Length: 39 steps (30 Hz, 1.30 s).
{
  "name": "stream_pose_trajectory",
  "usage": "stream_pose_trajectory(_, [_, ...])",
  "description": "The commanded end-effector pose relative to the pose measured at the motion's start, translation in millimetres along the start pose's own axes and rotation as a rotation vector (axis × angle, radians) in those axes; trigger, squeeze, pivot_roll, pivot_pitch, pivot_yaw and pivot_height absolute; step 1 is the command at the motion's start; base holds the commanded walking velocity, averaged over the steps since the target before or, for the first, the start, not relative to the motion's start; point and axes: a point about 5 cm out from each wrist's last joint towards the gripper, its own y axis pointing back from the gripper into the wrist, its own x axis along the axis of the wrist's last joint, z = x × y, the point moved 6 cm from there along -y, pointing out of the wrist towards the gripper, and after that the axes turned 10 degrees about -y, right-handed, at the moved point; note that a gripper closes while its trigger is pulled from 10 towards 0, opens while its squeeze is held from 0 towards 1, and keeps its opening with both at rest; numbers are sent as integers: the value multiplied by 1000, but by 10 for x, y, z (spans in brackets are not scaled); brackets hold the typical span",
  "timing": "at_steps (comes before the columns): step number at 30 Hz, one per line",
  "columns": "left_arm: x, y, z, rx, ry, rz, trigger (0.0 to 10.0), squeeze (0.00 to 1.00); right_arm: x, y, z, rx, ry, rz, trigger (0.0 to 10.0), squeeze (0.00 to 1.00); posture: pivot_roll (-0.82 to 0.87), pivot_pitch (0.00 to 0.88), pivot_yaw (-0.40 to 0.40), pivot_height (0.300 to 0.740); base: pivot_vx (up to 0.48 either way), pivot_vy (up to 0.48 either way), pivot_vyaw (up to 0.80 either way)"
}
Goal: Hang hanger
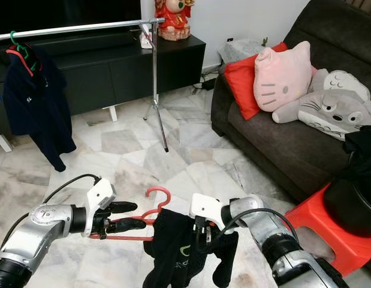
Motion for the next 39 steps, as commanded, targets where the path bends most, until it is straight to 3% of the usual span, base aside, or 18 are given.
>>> stream_pose_trajectory(1, [63, -18, 27, -30, -22, 2, 10000, 0, 71, 19, 38, -2, 26, 6, 10000, 0, 1, 0, -82, 740, 0, 0, 0])
stream_pose_trajectory(7, [38, -24, 86, -66, -21, -16, 10000, 0, 71, -19, 16, 14, 28, 2, 10000, 0, 16, 0, -81, 740, 0, 0, 0])
stream_pose_trajectory(9, [9, -17, 91, -67, -22, -29, 9373, 0, 81, -35, 10, 18, 30, 0, 10000, 0, 17, 0, -80, 740, 0, 0, 0])
stream_pose_trajectory(14, [-32, -12, 103, -67, -22, -44, 10000, 0, 105, -49, 20, 21, 34, 1, 10000, 0, 20, 0, -81, 740, 0, 0, 0])
stream_pose_trajectory(19, [-64, -17, 103, -64, -29, -64, 9647, 0, 135, -51, 34, 21, 39, 7, 10000, 0, 24, 0, -82, 740, 0, 0, 0])
stream_pose_trajectory(23, [-127, -32, 61, -35, -48, -99, 10000, 0, 173, -54, 41, 21, 41, 17, 10000, 0, 24, 0, -79, 740, 0, 0, 0])
stream_pose_trajectory(31, [-164, -56, -34, 17, -65, -126, 9725, 0, 176, -57, 36, 24, 39, 24, 10000, 0, 22, 0, -77, 740, 0, 0, 0])
stream_pose_trajectory(32, [-165, -57, -37, 18, -66, -127, 9020, 0, 178, -56, 41, 22, 38, 25, 10000, 0, 21, 0, -77, 740, 0, 0, 0])
stream_pose_trajectory(34, [-158, -59, -55, 30, -62, -123, 0, 0, 183, -53, 51, 17, 34, 28, 10000, 0, 20, 0, -76, 740, 0, 0, 0])
stream_pose_trajectory(39, [-155, -67, -62, 34, -65, -122, 0, 0, 175, -52, 55, 15, 34, 24, 10000, 0, 22, 0, -76, 740, 0, 0, 0])
